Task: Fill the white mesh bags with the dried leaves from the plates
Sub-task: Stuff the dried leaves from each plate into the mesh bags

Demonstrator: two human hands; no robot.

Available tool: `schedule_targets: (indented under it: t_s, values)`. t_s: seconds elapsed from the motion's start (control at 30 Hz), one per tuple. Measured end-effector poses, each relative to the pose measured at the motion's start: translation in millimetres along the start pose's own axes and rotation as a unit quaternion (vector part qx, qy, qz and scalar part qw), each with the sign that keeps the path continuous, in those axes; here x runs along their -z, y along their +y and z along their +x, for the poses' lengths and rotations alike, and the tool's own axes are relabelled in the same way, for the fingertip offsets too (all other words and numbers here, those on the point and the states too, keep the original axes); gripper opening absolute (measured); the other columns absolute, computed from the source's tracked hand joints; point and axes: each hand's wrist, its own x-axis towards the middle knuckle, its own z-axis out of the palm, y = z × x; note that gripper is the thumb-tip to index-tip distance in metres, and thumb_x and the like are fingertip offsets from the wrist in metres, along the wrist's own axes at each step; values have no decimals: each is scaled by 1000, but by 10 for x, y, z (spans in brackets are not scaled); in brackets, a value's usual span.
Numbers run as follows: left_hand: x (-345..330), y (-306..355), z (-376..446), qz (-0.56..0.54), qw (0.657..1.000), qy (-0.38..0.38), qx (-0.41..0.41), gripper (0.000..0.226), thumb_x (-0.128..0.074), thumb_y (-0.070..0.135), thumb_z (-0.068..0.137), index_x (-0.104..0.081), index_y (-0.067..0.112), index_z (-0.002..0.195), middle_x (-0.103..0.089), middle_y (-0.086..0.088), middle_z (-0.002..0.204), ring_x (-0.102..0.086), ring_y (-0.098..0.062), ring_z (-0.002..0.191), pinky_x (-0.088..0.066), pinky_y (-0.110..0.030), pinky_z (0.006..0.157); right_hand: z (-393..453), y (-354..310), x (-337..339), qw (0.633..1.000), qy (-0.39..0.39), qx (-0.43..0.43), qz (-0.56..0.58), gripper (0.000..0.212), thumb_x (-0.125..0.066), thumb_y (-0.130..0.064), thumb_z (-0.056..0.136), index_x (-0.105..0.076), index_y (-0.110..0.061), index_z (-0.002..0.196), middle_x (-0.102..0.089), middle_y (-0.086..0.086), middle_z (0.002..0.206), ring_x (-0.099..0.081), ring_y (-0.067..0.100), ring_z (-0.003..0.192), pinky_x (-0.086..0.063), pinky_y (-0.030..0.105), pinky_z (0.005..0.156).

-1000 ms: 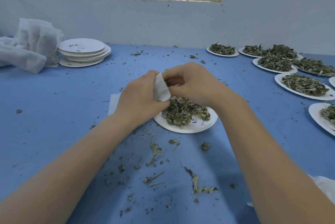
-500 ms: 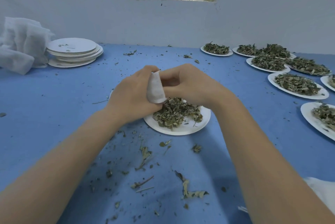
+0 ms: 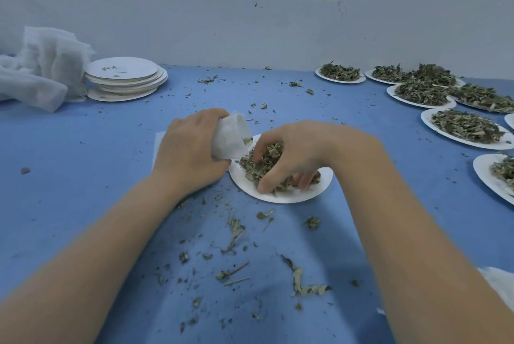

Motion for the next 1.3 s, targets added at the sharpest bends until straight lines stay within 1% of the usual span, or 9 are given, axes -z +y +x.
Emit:
schedule_targets:
  t_s: [0.2,0.37,0.47,0.6,0.83,1.03,1.13,1.23,1.3]
  values:
    - [-14,9,-45,-20,999,16,29,58,-74,13,64,-54,11,118,-62,-9,109,-51,-31,93,-24,-23,75,87,-20,-114,997,54,24,-51,16,-75,-18,69,-70,-29,80,-63,-12,64,-67,7,50,-40,12,42]
    - [-30,-8,-47,-20,999,8,31,59,-75,15,64,-54,12,119,-61,-8,109,-51,-30,94,-26,-25,76,-28,82,70,992,103,56,46,13,-79,-17,71,-74,-28,77,-68,-19,67,-68,5,55,-52,16,60]
    - [-39,10,-39,-15,1000,7,18,58,-76,13,63,-55,10,117,-62,-9,108,-53,-31,93,-29,-28,76,-93,181,181,980,155,81,96,14,-78,-19,72,-76,-29,82,-70,-16,68,-68,3,59,-50,10,58]
    - [-61,47,-31,-14,1000,-3,5,57,-75,14,63,-55,9,117,-62,-11,108,-54,-32,93,-29,-29,77,-114,208,222,974,167,114,102,17,-74,-16,78,-73,-31,86,-73,-13,74,-69,5,69,-50,12,73]
    - [-86,106,0,-5,1000,-1,-18,54,-75,19,67,-55,8,116,-63,-11,103,-57,-33,91,-36,-35,80,-33,45,147,972,185,148,4,16,-71,-21,81,-72,-34,91,-61,-22,73,-60,0,75,-44,8,68]
    - [-56,181,6,-69,997,23,-4,45,-73,21,71,-58,9,111,-64,-6,92,-58,-27,81,-35,-30,69,31,-42,47,951,211,202,103,19,-73,-16,79,-72,-25,96,-73,-11,86,-63,-7,78,-48,9,73]
    - [-45,197,7,-108,993,24,33,44,-70,27,70,-57,18,112,-62,5,89,-57,-22,82,-41,-30,68,48,-56,30,942,235,192,145,17,-75,-14,75,-65,-22,87,-74,-8,78,-59,-10,64,-42,5,58]
    - [-55,203,3,-119,992,21,35,45,-72,29,69,-57,20,111,-62,6,88,-58,-22,81,-46,-34,68,57,-83,16,941,257,181,123,8,-72,-13,75,-72,-21,76,-65,-20,58,-57,-9,59,-38,4,51]
    - [-68,192,4,-118,992,23,41,46,-72,30,69,-56,21,111,-62,7,89,-58,-21,81,-48,-35,69,47,-89,18,945,246,182,113,11,-67,-13,78,-74,-20,77,-59,-15,49,-48,-3,50,-33,6,47]
